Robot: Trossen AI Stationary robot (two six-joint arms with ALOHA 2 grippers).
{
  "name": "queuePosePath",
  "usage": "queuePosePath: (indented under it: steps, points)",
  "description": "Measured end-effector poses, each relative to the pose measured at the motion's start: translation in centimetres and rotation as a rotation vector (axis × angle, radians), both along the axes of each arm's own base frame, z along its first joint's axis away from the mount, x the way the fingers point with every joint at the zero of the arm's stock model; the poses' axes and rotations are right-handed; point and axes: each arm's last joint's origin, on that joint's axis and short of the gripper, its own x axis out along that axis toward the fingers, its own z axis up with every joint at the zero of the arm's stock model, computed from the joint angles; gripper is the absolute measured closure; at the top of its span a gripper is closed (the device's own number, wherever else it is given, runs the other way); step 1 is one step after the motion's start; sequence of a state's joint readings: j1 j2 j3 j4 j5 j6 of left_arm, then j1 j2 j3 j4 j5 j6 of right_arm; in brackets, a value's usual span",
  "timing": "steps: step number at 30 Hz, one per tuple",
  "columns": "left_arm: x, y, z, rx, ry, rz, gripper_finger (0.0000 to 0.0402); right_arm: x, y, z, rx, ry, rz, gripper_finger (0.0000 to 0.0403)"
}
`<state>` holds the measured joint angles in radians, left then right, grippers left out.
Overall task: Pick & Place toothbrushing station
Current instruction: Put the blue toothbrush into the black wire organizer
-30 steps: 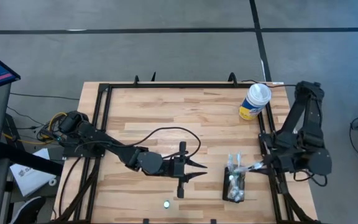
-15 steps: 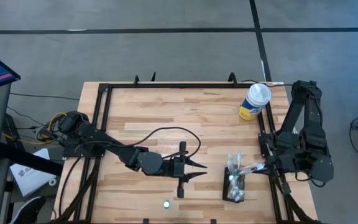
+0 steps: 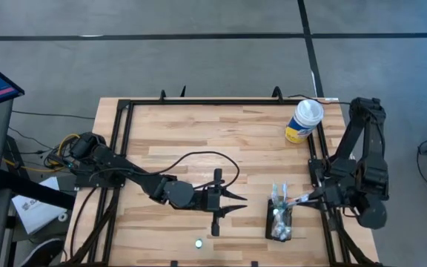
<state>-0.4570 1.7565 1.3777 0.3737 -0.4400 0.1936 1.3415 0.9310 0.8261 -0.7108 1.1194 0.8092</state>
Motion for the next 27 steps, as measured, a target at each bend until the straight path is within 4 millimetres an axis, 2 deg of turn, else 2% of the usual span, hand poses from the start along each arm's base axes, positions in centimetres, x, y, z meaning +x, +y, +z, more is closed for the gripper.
queuePosePath:
  steps: [27]
  points:
    - [0.0,0.0,0.0,0.0,0.0,0.0,0.0335,0.5,1.8,-3.0,-0.024,0.057,-0.103,0.0397]
